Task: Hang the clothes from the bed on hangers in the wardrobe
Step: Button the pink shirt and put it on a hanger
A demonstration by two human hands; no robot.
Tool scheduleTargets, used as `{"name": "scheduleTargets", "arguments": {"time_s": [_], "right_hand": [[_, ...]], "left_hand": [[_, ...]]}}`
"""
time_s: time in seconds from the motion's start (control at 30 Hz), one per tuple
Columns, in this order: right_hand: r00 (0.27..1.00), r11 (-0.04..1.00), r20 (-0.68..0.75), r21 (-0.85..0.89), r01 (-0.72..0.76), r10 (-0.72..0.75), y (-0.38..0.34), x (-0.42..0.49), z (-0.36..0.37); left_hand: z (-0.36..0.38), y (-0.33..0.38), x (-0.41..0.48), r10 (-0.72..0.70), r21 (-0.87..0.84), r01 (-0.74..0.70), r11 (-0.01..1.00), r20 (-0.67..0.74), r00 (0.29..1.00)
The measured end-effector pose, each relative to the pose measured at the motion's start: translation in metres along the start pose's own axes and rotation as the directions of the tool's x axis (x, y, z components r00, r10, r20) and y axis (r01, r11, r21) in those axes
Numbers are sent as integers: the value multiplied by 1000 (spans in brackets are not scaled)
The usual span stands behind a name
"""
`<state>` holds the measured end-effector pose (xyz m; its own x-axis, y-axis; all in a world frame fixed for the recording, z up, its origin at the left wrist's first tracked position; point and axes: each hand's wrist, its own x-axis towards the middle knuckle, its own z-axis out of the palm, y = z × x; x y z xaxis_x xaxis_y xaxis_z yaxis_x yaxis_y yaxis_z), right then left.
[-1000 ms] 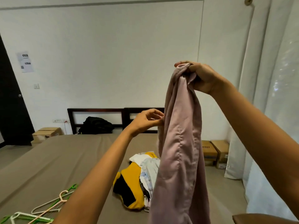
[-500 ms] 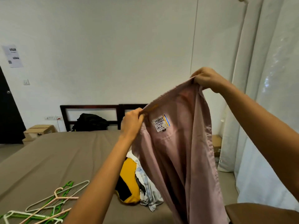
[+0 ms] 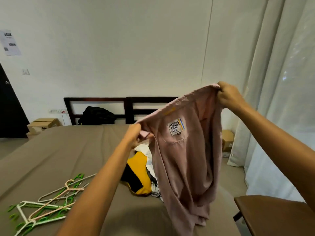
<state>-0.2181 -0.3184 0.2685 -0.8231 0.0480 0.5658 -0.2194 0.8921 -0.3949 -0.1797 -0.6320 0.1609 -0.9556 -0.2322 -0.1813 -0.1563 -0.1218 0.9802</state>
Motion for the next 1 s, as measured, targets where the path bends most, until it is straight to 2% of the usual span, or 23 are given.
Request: {"name": "scheduleTargets", "arguments": {"time_s": [0.03,0.07,0.1,0.17,0.23,0.3,0.33,0.4,0.47,0.5,0.53,0.57,0.6,0.63,0.67,0.73,0.77,0.8,0.87,0.93,1.0], "right_hand": [[995,999,85,-27,-46,48,1,-7,7],[986,995,148,-75,-70,81,2,-14,14],[978,989,182,-128,-78,101,1,-22,18],[974,981,202,-186,-62,100,1,-34,19],[962,989,262,-144,-41,78,1,-45,12],[890,992,450,55,-111,74,-2,-63,-3],[822,964,568,205,-171,26,-5,-74,-12],[675,855,714,457,-244,-188,-7,-90,-25],[505,831,791,508,-229,-345,-12,-102,-33],[375,848,838,491,-199,-397,-15,-109,-37],[230,866,872,473,-161,-433,-19,-115,-40],[133,866,875,481,-136,-466,-23,-120,-43],[110,844,859,512,-160,-500,-28,-124,-46],[175,802,834,551,-230,-523,-34,-127,-47],[306,729,800,598,-332,-517,-42,-130,-46],[584,567,712,686,-456,-390,-54,-127,-33],[691,575,665,694,-433,-282,-60,-125,-22],[775,673,609,646,-359,-171,-68,-128,-7],[850,860,522,463,-214,-70,-80,-139,23],[859,930,510,333,-152,-42,-89,-155,55],[836,968,546,234,-88,-56,-93,-171,87]], "left_hand": [[-4,9,-3,-29,-71,30,997,13,999],[-9,17,-6,-16,-59,17,998,16,1000],[-14,24,-11,19,3,-20,1000,22,1000],[-30,32,-17,195,199,-208,958,84,977],[-47,34,-30,363,442,-425,790,221,905],[-58,27,-45,403,566,-491,662,283,870],[-61,22,-53,419,599,-495,630,275,865],[-64,16,-68,408,688,-430,584,209,889],[-66,19,-88,201,786,-257,562,171,965],[-67,24,-102,39,815,-189,548,201,979],[-67,30,-116,-123,818,-149,555,259,958],[-66,38,-130,-235,799,-147,584,339,911],[-64,46,-144,-281,758,-167,631,423,861],[-60,52,-154,-240,681,-198,705,492,837],[-57,57,-160,-140,559,-207,803,515,846],[-49,57,-152,62,232,-166,959,399,915],[-45,52,-142,114,84,-144,986,292,949],[-38,42,-133,135,-14,-134,991,190,973],[-26,16,-113,125,-64,-121,991,64,990],[-20,-18,-90,72,-23,-72,997,-23,997],[-28,-58,-63,27,118,-12,993,-124,992]]}}
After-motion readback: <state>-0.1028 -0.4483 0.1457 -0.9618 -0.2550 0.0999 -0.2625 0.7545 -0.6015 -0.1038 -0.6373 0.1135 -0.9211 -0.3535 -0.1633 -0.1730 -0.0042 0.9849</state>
